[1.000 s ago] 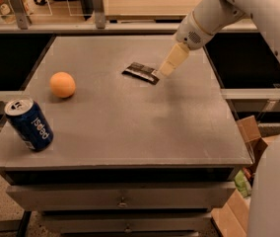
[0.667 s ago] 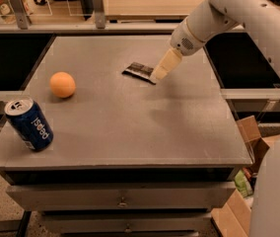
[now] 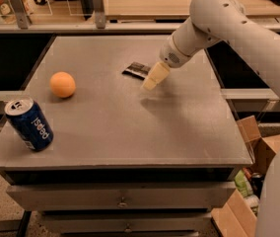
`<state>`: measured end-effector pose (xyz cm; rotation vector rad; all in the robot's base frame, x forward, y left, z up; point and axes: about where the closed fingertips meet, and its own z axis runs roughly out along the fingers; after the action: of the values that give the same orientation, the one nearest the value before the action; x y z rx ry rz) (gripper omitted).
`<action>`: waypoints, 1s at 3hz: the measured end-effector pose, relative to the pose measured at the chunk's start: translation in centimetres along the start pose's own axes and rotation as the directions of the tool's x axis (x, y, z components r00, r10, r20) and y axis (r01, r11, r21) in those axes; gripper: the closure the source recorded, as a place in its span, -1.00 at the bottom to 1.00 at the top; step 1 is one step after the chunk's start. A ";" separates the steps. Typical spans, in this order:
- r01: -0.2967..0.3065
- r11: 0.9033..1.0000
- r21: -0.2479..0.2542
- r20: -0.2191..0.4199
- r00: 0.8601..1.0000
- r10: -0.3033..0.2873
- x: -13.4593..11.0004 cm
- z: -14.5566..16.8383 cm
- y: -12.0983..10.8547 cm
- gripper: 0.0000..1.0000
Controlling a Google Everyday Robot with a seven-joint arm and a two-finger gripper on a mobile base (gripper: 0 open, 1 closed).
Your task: Move rxbar chocolate near pepsi can
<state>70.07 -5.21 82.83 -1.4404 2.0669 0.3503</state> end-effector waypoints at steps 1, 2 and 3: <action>-0.013 1.000 0.003 -0.009 1.000 0.013 0.3 1.4 0.2 -1.00; -0.026 1.000 -0.003 -0.013 1.000 0.026 0.4 2.2 0.3 -0.70; -0.028 1.000 -0.011 -0.016 0.999 0.028 0.3 2.4 0.4 -0.24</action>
Offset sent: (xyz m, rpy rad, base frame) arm 0.0052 0.0089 -0.0235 0.0019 0.0287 -0.0358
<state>70.38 -4.08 80.70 -1.4261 2.1024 0.3633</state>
